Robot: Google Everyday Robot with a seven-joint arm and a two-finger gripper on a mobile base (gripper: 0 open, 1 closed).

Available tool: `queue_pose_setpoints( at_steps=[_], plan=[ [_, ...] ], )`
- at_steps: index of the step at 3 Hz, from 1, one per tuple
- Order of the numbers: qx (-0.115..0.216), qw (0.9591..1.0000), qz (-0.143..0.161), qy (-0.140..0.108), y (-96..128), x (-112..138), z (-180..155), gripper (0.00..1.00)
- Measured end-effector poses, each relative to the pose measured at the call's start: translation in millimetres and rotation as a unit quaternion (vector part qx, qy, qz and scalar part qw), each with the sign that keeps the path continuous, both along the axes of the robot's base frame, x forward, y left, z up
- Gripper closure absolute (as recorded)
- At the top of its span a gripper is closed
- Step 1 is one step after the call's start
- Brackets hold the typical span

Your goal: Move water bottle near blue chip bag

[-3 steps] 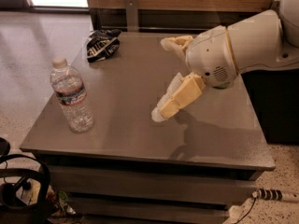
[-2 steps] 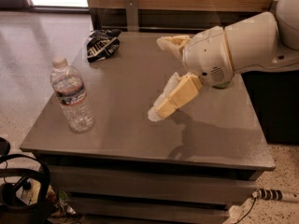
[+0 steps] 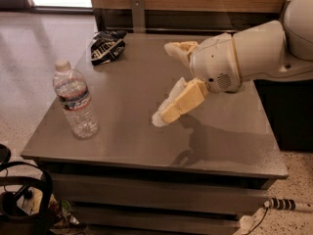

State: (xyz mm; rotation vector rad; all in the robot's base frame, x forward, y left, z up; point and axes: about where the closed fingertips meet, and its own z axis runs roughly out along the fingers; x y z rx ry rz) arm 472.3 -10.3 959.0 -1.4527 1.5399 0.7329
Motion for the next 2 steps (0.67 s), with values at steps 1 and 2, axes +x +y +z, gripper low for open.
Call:
queue_pose_setpoints(
  at_steps=[1,2],
  plan=[
    [0.035,0.9994,-0.001,0.006,19.7,11.5,-10.9,0.00],
    [0.065,0.9978,0.010,0.001,46.2,20.5,-16.2,0.00]
  ],
)
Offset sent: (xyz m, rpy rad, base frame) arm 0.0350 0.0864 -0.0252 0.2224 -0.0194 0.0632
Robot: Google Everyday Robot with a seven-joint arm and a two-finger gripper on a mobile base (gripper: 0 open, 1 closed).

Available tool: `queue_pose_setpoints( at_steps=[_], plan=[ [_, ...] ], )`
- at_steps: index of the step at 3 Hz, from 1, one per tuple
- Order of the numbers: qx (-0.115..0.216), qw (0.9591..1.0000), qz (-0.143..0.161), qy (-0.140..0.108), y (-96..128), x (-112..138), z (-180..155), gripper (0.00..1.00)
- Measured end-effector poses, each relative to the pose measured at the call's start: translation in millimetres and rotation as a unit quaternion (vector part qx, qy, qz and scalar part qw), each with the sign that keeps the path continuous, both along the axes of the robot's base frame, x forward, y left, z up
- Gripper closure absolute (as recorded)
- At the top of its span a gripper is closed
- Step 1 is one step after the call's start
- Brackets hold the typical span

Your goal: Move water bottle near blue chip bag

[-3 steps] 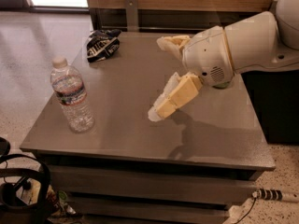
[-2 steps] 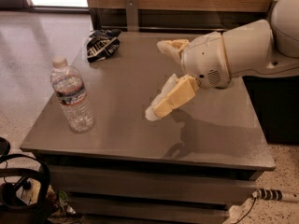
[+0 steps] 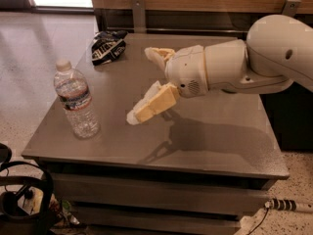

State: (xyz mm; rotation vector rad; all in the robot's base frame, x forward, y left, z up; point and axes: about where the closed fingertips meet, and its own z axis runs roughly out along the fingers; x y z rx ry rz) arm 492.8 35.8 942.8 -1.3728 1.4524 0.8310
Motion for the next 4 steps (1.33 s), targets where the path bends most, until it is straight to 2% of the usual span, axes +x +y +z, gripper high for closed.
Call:
queue_pose_setpoints(
  at_steps=[1,2,3,4],
  plan=[
    [0.027,0.9993,0.023,-0.008,29.3,3.3,-4.6,0.00],
    [0.041,0.9981,0.045,-0.005,55.1,-3.8,-13.1,0.00],
    [0.053,0.9964,0.065,0.011,85.6,-13.8,-30.2,0.00],
    [0.058,0.9952,0.075,0.021,100.3,-16.5,-38.7,0.00]
  ],
)
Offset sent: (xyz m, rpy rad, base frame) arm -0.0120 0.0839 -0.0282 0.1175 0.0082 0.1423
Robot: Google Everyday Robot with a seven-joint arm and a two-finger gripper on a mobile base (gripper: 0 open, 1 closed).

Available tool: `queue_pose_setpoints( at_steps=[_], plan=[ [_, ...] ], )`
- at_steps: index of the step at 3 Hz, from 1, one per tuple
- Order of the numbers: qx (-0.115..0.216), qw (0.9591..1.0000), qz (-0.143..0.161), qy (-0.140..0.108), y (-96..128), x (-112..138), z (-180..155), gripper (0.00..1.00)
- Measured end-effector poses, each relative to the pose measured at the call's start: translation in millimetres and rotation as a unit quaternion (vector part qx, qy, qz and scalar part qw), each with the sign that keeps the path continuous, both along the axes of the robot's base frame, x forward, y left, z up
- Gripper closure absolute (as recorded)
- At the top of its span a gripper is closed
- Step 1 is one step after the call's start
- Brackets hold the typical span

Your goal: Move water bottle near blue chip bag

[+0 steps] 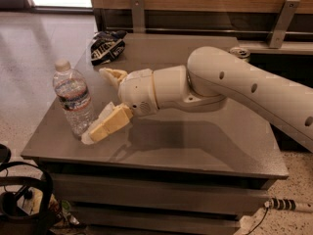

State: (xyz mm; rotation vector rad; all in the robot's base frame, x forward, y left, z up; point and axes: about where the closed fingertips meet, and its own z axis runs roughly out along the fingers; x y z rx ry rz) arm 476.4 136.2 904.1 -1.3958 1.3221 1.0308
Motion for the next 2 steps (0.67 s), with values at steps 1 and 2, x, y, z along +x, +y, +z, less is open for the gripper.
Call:
queue_pose_setpoints(
  at_steps=[1,2],
  plan=[
    [0.012,0.9997,0.019,0.007,18.3,4.9,-4.1,0.00],
    [0.020,0.9989,0.042,0.012,40.8,10.3,-7.4,0.16]
  ],
)
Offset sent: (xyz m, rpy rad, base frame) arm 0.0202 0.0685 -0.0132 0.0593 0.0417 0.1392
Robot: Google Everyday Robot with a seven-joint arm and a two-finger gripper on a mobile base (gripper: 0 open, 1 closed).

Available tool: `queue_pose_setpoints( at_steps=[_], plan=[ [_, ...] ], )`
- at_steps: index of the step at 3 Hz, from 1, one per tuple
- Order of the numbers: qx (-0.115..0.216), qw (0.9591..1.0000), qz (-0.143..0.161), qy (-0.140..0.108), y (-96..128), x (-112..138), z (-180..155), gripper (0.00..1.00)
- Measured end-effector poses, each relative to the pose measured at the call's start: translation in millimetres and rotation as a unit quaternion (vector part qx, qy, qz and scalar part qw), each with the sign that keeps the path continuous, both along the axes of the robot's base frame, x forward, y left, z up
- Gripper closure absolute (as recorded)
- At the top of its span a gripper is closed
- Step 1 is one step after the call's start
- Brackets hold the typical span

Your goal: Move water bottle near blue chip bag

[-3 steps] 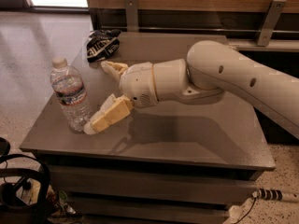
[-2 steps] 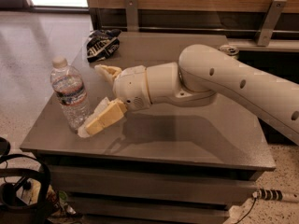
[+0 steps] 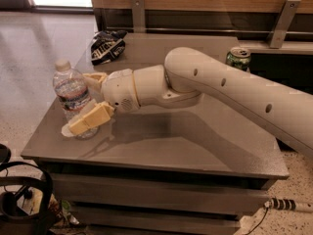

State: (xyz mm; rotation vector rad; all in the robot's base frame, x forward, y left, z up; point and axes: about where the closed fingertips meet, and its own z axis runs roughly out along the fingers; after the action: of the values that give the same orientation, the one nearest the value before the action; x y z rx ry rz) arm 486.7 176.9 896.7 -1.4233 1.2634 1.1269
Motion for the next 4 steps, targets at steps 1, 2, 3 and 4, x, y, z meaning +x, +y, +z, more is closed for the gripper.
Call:
queue_pose_setpoints(
  at_steps=[1,2,3,4],
  plan=[
    [0.001,1.0000,0.006,0.000,5.5,-1.1,0.4,0.39],
    [0.001,1.0000,0.007,-0.001,7.1,-2.7,1.2,0.62],
    [0.001,1.0000,0.010,-0.001,9.1,-4.3,2.0,0.85],
    [0.001,0.9999,0.012,-0.002,11.0,-5.9,2.7,1.00]
  ],
)
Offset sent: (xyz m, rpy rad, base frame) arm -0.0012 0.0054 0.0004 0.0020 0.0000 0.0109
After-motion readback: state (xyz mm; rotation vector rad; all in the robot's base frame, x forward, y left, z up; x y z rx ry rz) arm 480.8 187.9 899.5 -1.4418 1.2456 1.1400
